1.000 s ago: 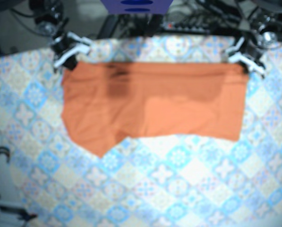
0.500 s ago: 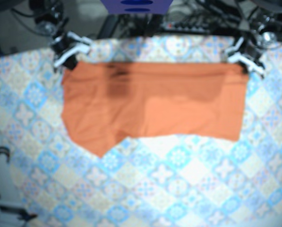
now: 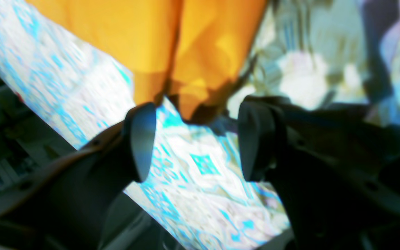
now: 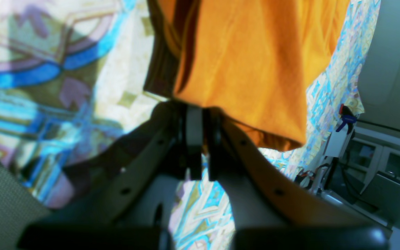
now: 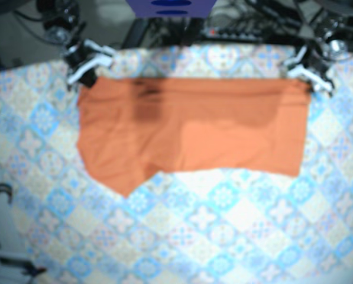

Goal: Fold the T-shirt properly
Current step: 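Hold the folded edge corners with both grippers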

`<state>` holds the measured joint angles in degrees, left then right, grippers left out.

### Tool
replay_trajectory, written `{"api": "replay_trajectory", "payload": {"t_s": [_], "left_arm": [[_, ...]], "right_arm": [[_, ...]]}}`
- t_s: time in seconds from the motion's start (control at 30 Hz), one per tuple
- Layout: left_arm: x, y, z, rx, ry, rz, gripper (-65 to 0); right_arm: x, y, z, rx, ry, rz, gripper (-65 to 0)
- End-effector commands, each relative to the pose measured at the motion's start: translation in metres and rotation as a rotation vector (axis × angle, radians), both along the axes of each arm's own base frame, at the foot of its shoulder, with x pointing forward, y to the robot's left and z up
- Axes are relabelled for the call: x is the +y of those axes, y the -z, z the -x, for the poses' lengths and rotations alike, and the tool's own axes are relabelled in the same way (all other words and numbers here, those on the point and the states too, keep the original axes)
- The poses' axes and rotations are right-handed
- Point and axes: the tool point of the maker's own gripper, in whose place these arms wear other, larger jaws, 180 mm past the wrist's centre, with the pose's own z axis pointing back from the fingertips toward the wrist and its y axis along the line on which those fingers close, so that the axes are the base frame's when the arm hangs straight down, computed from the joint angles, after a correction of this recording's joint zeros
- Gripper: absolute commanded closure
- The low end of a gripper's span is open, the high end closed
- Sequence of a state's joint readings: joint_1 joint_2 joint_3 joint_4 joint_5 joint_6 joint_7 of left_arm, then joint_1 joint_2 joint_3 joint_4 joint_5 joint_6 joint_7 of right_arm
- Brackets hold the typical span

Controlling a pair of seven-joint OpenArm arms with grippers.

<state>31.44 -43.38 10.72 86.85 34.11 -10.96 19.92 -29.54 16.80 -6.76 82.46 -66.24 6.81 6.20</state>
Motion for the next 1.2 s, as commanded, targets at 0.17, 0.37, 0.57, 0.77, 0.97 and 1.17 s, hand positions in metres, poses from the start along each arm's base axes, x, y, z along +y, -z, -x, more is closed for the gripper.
{"api": "replay_trajectory", "payload": {"t_s": [0.17, 0.37, 0.57, 0.77, 0.97, 1.17], "left_arm": [[0.000, 0.011, -0.003, 0.023, 0.029, -0.017, -36.5], [-0.001, 0.010, -0.005, 0.020, 0.031, -0.016, -36.5], [0.000, 0.009, -0.006, 0.017, 0.034, -0.015, -33.0], [0.000, 0.009, -0.007, 0.015, 0.035, -0.017, -15.9], [0.000, 0.005, -0.017, -0.014, 0.031, -0.015, -3.7], [0.001, -0.001, -0.031, -0.044, 0.027, -0.019, -2.3]], "right_arm": [[0.002, 0.001, 0.006, 0.020, -0.017, -0.005, -0.2], [0.002, 0.001, 0.006, 0.020, -0.017, -0.005, -0.2], [0.002, 0.001, 0.006, 0.020, -0.017, -0.005, -0.2], [0.002, 0.001, 0.006, 0.020, -0.017, -0.005, -0.2], [0.002, 0.001, 0.006, 0.020, -0.017, -0.005, -0.2], [0.001, 0.001, 0.005, 0.019, -0.014, -0.003, -0.2]]}}
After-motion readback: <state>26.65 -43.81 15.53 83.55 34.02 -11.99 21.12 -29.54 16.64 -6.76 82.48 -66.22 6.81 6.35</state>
